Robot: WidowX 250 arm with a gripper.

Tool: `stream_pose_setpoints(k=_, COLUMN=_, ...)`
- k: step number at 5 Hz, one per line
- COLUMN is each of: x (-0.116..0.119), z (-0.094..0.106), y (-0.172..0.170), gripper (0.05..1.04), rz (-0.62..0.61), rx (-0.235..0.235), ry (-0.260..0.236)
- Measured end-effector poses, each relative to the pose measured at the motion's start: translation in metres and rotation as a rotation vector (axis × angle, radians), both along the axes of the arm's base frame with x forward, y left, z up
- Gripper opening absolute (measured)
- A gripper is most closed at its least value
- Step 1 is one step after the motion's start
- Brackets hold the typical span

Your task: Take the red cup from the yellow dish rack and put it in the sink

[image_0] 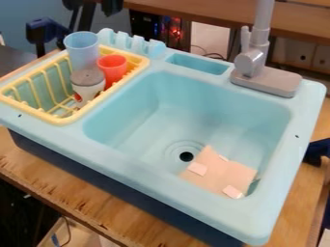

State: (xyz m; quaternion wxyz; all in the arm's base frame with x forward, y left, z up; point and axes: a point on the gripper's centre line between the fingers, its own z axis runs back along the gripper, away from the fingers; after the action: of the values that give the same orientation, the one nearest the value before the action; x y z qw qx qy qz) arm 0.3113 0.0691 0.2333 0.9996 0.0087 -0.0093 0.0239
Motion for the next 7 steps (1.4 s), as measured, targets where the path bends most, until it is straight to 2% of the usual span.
stream_pose_setpoints(k=1, x=0.002, z=-0.011, y=0.0, gripper=1.001, rz=0.0, rx=-0.007, ry=0.034)
stream_pose_setpoints(k=2, x=0.006, z=-0.02, y=0.002, gripper=1.001, rz=0.0, rx=-0.002, ry=0.026)
stream_pose_setpoints(k=3, x=0.011, z=-0.033, y=-0.006, gripper=1.001, rz=-0.052, rx=-0.003, ry=0.03)
stream_pose_setpoints(k=4, x=0.012, z=-0.042, y=-0.009, gripper=1.001, rz=-0.07, rx=0.022, ry=0.044)
stream_pose_setpoints(k=5, x=0.015, z=-0.053, y=-0.01, gripper=1.001, rz=-0.071, rx=0.011, ry=0.074)
stream_pose_setpoints(k=7, x=0.025, z=-0.077, y=-0.017, gripper=1.001, rz=-0.069, rx=0.022, ry=0.142)
